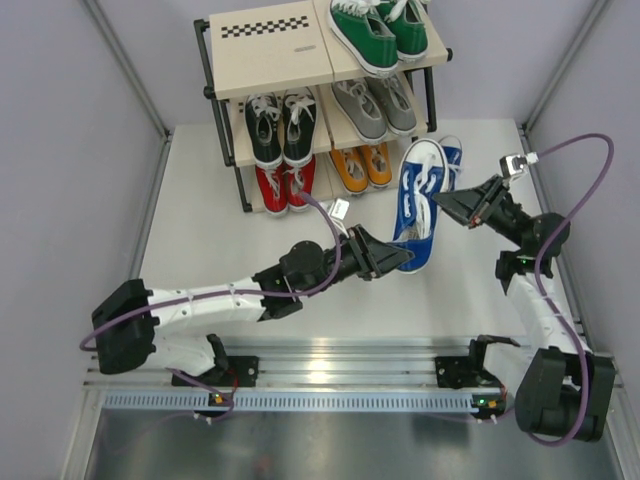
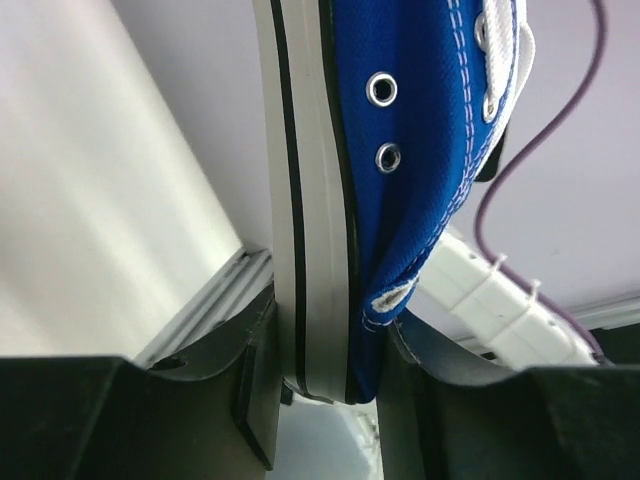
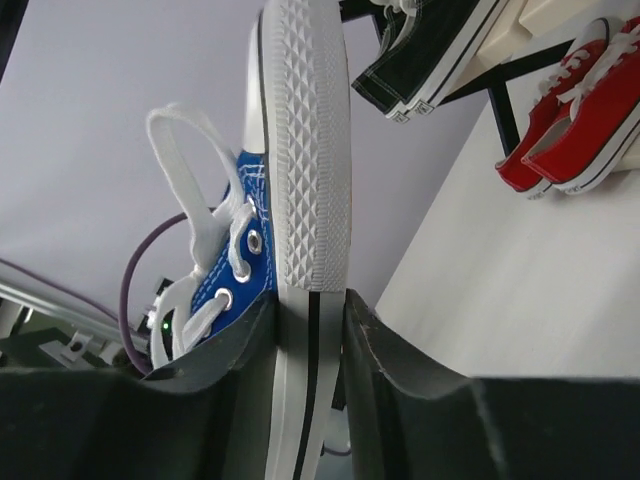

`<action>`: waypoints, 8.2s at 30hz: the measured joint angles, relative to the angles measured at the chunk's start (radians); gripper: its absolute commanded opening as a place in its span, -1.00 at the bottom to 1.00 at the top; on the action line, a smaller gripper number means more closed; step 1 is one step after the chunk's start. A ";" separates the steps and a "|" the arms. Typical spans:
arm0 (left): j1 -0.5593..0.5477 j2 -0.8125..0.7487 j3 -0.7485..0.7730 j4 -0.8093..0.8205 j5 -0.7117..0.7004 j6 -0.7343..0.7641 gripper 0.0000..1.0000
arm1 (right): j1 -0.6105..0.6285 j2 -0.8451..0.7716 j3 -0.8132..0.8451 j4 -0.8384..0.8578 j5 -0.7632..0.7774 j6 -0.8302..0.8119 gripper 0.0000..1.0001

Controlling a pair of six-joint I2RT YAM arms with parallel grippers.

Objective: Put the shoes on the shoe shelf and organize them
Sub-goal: Adjust the shoe, then place the shoe at the shoe shelf, then pick up the shoe at the center of the board.

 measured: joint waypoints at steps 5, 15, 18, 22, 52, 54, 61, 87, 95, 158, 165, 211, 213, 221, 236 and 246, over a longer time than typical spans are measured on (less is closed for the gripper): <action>0.004 -0.096 -0.001 -0.134 -0.060 0.069 -1.00 | 0.005 -0.038 0.036 -0.144 -0.039 -0.145 0.45; 0.045 -0.272 0.010 -0.332 -0.145 0.164 -1.00 | -0.005 -0.125 0.132 -0.441 -0.079 -0.488 0.76; 0.067 -0.294 0.062 -0.429 -0.150 0.195 -1.00 | -0.021 -0.173 0.132 -0.496 -0.097 -0.579 0.77; 0.088 -0.298 0.171 -0.538 -0.157 0.247 -1.00 | -0.035 -0.220 0.131 -0.559 -0.122 -0.707 0.79; 0.697 0.302 1.158 -1.025 0.048 0.129 -1.00 | -0.107 -0.311 0.037 -0.805 -0.248 -1.189 0.86; 0.705 0.321 1.203 -1.043 0.058 0.119 -1.00 | -0.107 -0.318 0.037 -0.803 -0.250 -1.189 0.87; 0.742 0.384 1.306 -1.094 0.076 0.073 -1.00 | -0.112 -0.341 0.037 -0.802 -0.253 -1.186 0.88; 0.831 0.468 1.506 -1.235 0.142 -0.035 0.78 | -0.133 -0.370 0.024 -0.793 -0.253 -1.159 0.90; 0.838 0.456 1.499 -1.245 0.182 -0.048 0.97 | -0.145 -0.375 0.024 -0.779 -0.252 -1.152 0.90; 0.852 -0.903 -0.046 -1.083 0.388 0.423 0.98 | -0.111 0.153 0.597 -1.572 0.211 -1.777 0.72; 0.852 -1.139 -0.177 -1.117 0.328 0.423 0.98 | -0.001 0.413 0.645 -1.448 0.669 -1.555 0.63; 0.840 -1.028 -0.444 -0.875 0.557 0.135 0.90 | -0.171 0.406 0.515 -1.452 0.378 -1.400 -1.00; 0.822 -1.001 -0.435 -0.858 0.555 0.132 0.89 | -0.169 0.318 0.476 -1.482 0.323 -1.424 -1.00; 0.424 -0.737 -0.339 -0.707 0.293 0.166 0.90 | -0.162 0.119 0.372 -1.572 0.162 -1.452 -1.00; -0.135 0.177 -0.013 -0.027 -0.182 0.359 0.98 | -0.084 -0.047 0.261 -1.465 0.006 -1.285 -1.00; -0.144 0.337 0.067 0.199 -0.265 0.425 0.97 | -0.082 -0.110 0.213 -1.380 -0.035 -1.207 -1.00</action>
